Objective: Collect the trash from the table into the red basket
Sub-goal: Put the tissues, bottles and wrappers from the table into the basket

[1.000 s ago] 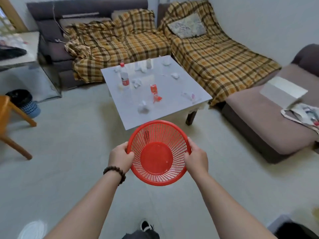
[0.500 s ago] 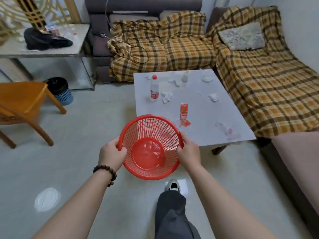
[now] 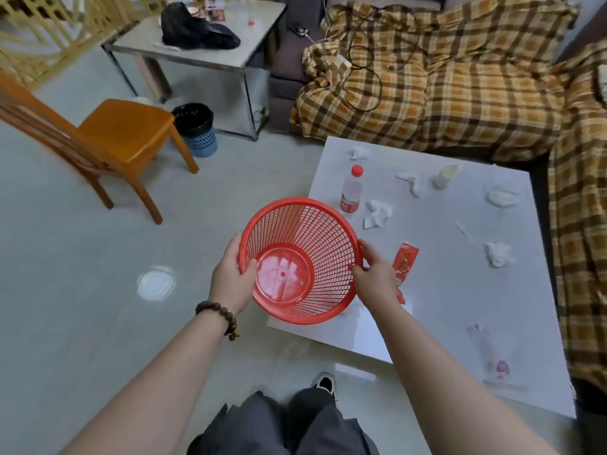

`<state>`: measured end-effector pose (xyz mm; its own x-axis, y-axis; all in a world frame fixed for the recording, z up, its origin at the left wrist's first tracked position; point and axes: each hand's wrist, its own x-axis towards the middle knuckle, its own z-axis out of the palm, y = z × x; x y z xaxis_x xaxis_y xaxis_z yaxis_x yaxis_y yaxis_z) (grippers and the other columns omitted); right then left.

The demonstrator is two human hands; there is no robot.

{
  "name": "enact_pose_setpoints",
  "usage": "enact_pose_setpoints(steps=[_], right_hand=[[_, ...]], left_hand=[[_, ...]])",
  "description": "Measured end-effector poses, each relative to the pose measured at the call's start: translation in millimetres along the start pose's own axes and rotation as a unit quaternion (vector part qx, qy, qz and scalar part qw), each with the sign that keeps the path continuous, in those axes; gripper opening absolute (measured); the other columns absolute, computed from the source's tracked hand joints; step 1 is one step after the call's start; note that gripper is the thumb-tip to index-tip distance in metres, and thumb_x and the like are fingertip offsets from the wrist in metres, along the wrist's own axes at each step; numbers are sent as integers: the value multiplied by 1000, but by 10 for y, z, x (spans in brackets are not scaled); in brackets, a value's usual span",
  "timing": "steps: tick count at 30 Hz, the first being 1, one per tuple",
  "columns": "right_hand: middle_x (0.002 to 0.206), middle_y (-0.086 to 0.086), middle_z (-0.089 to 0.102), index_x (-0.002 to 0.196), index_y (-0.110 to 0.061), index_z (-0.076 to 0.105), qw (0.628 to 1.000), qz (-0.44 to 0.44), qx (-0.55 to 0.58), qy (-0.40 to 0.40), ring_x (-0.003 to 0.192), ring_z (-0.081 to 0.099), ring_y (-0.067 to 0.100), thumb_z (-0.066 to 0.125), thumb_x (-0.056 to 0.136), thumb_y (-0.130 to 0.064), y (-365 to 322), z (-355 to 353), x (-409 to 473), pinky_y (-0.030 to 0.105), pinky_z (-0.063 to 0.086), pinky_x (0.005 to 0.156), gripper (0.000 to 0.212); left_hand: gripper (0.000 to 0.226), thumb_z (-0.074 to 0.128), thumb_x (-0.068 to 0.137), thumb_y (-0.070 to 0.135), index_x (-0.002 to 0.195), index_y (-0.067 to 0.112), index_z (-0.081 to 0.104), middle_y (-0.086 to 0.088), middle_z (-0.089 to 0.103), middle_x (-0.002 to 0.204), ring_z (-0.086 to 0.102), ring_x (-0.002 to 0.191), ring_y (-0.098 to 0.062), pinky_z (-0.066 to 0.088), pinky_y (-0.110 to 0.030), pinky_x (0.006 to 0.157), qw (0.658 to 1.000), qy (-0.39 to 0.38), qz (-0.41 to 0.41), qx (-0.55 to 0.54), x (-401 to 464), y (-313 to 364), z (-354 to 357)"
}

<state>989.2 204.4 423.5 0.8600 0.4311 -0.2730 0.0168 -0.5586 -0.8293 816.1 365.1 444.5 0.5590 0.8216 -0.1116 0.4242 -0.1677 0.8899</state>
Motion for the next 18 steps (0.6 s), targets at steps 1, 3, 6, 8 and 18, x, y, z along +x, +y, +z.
enact_pose_setpoints(steps=[1, 3, 6, 8, 18], right_hand=[[127, -7, 62, 129, -33, 52, 1000, 3, 17, -12, 107, 63, 17, 54, 87, -11, 29, 21, 64, 36, 52, 88, 48], [128, -6, 61, 132, -30, 50, 998, 11, 42, -35, 109, 62, 17, 54, 89, -10, 98, 68, 192, 40, 52, 93, 48], [123, -9, 61, 133, -30, 50, 995, 8, 64, -71, 91, 64, 0, 55, 89, -10, 218, 122, 321, 26, 55, 85, 49], [125, -11, 59, 135, -30, 48, 994, 18, 73, -81, 84, 62, -4, 57, 91, -19, 321, 143, 400, 18, 52, 80, 46], [153, 5, 30, 139, -32, 40, 961, 2, -234, -151, 139, 26, 27, 60, 86, -43, 1336, 342, 777, 44, 27, 112, 59]], left_hand=[[45, 48, 93, 11, 132, 34, 47, 12, 62, 116, 59, 106, -7, 51, -31, 87, 1000, 8, -6, 8, 48, -10, 31], [45, 47, 92, 11, 132, 33, 48, 10, 62, 119, 58, 109, -10, 50, -36, 92, 999, 17, -18, 21, 141, -37, 92], [46, 47, 90, 10, 131, 32, 50, 11, 63, 117, 58, 109, -9, 49, -37, 95, 998, 29, -36, 37, 251, -79, 133], [44, 47, 90, 9, 129, 31, 52, 11, 63, 114, 59, 107, -10, 49, -37, 94, 997, 39, -58, 37, 328, -118, 138], [44, 48, 93, 12, 134, 29, 48, 13, 57, 109, 55, 98, -11, 48, -30, 82, 982, 93, -110, 120, 647, -485, 184]])
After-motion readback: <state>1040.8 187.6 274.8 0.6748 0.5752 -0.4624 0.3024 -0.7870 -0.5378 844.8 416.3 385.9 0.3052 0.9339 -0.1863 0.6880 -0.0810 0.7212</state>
